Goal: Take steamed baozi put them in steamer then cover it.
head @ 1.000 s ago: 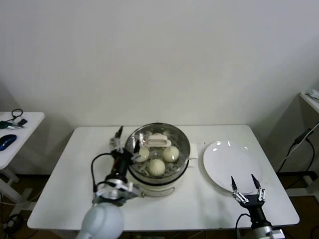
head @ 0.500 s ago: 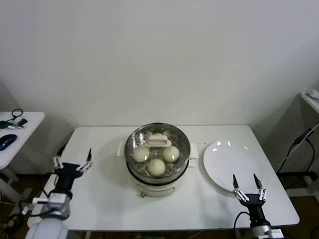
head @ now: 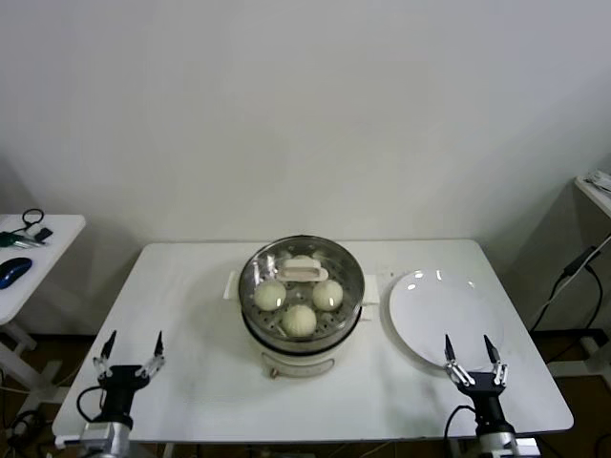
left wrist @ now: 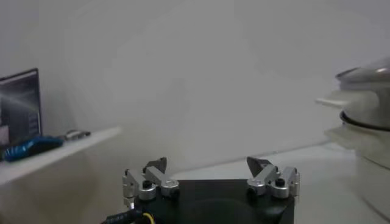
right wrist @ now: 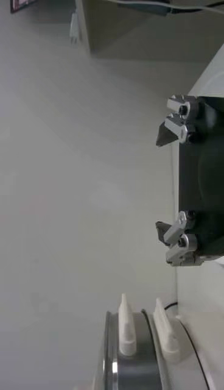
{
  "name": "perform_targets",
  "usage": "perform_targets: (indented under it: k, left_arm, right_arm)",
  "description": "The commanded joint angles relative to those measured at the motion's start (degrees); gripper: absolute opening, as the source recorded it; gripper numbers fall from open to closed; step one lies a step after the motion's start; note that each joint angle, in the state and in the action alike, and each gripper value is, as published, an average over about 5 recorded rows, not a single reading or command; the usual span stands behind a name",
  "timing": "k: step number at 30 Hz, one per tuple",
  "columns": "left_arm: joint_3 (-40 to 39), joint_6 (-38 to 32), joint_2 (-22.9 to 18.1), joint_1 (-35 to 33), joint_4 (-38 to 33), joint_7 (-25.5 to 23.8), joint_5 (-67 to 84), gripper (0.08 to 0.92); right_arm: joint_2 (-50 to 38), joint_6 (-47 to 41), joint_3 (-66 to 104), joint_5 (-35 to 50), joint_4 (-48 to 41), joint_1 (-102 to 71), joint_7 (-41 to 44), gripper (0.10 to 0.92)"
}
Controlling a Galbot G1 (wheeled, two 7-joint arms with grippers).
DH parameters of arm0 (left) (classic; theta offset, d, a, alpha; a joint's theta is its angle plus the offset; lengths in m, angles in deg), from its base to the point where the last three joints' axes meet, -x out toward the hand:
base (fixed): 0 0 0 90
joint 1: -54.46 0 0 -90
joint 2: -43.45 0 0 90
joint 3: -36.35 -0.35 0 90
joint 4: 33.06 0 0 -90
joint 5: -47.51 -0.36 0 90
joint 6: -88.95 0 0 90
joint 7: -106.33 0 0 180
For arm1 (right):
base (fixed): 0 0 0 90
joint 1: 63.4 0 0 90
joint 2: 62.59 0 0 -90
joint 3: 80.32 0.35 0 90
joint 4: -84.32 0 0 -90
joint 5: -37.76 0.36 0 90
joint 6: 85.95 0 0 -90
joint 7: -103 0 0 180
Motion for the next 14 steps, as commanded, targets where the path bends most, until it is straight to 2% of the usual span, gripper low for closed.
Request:
perform_targets:
  k: [1, 14]
  left_arm:
    - [-2.08, -6.15, -1.26, -1.47, 4.99, 0.3, 2.58, 0.823]
    - [-2.96, -6.4, -1.56, -1.92, 3.76, 0.26, 2.47, 0.823]
  right_arm:
    - [0.23, -0.16, -0.03, 0.29, 0.2, -0.06, -0.31, 0.823]
    - [0.51, 0.4, 0.14, 0.29, 0.4, -0.55, -0.4, 0.823]
